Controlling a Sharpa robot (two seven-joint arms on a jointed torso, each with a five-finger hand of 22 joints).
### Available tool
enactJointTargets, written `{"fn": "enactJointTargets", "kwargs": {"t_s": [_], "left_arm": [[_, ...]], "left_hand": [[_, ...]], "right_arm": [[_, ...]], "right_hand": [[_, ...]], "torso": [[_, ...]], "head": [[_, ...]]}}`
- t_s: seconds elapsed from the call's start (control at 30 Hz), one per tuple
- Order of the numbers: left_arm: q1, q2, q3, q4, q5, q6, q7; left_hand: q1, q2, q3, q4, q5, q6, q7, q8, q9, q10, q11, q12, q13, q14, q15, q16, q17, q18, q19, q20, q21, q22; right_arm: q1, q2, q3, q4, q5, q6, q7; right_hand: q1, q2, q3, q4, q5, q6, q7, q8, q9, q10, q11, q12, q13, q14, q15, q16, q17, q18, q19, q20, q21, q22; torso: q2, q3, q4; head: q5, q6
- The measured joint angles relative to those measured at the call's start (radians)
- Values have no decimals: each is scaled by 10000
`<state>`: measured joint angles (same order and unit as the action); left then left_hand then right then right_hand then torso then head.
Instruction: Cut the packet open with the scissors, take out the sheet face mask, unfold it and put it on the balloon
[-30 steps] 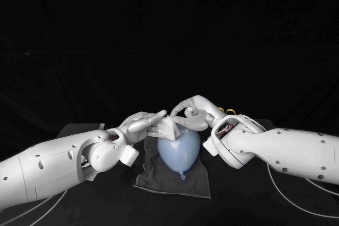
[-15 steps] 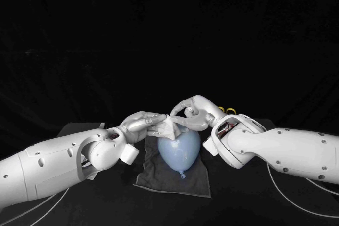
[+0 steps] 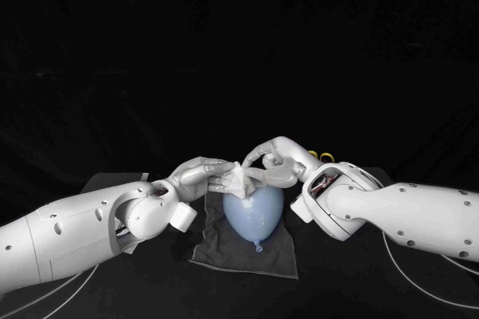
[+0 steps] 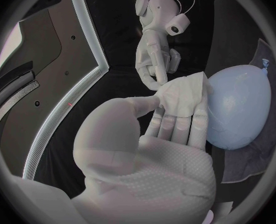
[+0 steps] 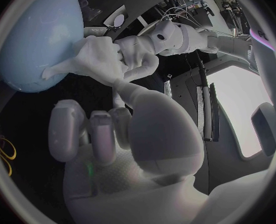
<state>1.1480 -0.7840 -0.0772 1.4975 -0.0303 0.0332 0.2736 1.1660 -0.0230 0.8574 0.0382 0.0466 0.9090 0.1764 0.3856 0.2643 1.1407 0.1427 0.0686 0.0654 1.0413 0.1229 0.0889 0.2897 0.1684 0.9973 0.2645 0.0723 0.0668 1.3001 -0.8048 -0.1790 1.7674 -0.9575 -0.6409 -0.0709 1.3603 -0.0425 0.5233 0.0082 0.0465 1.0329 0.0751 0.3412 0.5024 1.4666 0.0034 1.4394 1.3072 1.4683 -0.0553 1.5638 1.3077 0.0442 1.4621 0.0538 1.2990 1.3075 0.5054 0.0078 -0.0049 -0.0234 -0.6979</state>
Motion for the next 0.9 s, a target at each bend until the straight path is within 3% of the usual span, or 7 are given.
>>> {"fn": "enactJointTargets", "kwargs": {"t_s": [0.3, 0.9], "left_arm": [[7, -8, 8, -15, 108, -70, -77], [7, 6, 8, -20, 176, -369, -328]], "left_hand": [[-480, -13, 425, -370, 0, 76, -11, 52, 67, 17, -16, 1, 0, -73, 3, -40, -1, 0, -38, 37, 0, 0], [-757, 0, 671, -617, -2, 110, -45, 88, 109, 105, -32, 1, 1, -72, 4, -40, -5, -1, -38, 36, 0, 0]], "right_arm": [[-10, -245, -10, 260, -371, 163, -33], [-13, -476, -10, 474, -652, 287, -22]], "right_hand": [[-25, -27, 28, -28, 0, 44, 21, 113, 0, -1, 1, -1, 5, 0, 0, 36, -3, 0, -2, 1, -1, 5], [-51, -54, 41, -42, -5, 42, 20, 115, 0, -2, 2, 29, 8, -1, 1, 27, 5, 0, 1, -3, 39, -1]], "torso": [[0, -1, 2], [3, 0, -2]], "head": [[21, -12], [32, -43]]}}
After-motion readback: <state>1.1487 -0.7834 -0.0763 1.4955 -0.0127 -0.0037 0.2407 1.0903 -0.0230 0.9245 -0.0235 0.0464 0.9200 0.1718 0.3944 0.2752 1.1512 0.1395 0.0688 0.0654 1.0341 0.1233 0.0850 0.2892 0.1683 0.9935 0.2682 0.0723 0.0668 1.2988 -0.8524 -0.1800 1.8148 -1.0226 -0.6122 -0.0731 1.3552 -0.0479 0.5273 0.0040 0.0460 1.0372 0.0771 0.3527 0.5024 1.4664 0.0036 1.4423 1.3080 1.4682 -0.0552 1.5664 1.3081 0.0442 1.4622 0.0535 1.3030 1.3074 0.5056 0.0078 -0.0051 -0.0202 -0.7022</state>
